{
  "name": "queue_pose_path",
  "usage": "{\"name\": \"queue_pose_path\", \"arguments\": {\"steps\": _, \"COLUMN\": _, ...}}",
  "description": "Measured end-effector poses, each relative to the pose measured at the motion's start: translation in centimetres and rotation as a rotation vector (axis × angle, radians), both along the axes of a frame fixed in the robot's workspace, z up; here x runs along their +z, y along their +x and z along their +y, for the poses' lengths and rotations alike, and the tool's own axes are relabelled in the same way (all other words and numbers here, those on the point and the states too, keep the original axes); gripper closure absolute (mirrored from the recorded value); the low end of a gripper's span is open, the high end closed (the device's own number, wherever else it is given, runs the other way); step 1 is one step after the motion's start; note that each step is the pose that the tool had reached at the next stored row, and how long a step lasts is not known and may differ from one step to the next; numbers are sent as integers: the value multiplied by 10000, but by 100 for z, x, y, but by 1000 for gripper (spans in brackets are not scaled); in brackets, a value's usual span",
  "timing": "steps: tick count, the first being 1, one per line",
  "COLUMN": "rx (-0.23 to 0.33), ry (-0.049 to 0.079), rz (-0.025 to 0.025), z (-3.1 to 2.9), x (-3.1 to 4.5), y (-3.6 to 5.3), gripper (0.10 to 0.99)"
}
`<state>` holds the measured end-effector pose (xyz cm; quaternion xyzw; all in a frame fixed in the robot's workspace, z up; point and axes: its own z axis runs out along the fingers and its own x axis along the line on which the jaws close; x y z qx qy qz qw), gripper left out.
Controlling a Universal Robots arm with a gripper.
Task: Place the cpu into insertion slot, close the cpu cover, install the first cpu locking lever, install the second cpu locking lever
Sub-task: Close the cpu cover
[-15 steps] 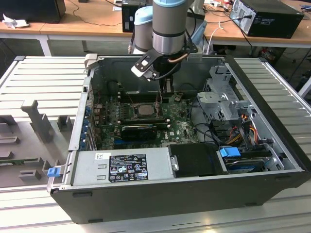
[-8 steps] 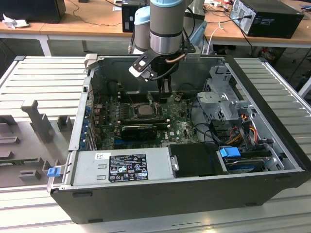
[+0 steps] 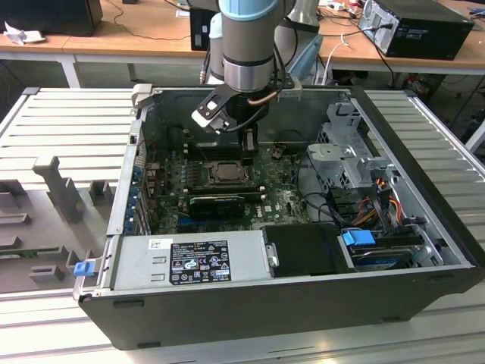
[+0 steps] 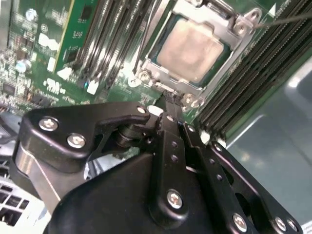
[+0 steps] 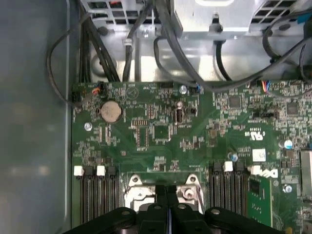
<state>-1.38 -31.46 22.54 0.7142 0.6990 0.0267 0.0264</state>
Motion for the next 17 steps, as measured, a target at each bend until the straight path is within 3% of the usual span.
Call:
{"name": "queue_pose_path", "arguments": {"steps": 9, "rx": 36, "ry": 2, "rz": 22, "z": 1, "x": -11, "y": -236, "gripper": 980}}
{"name": "queue_pose_path", "arguments": {"steps": 17, "rx": 37, "ry": 3, "rz": 22, "z": 1, "x": -11, "y": -311, "gripper": 980}}
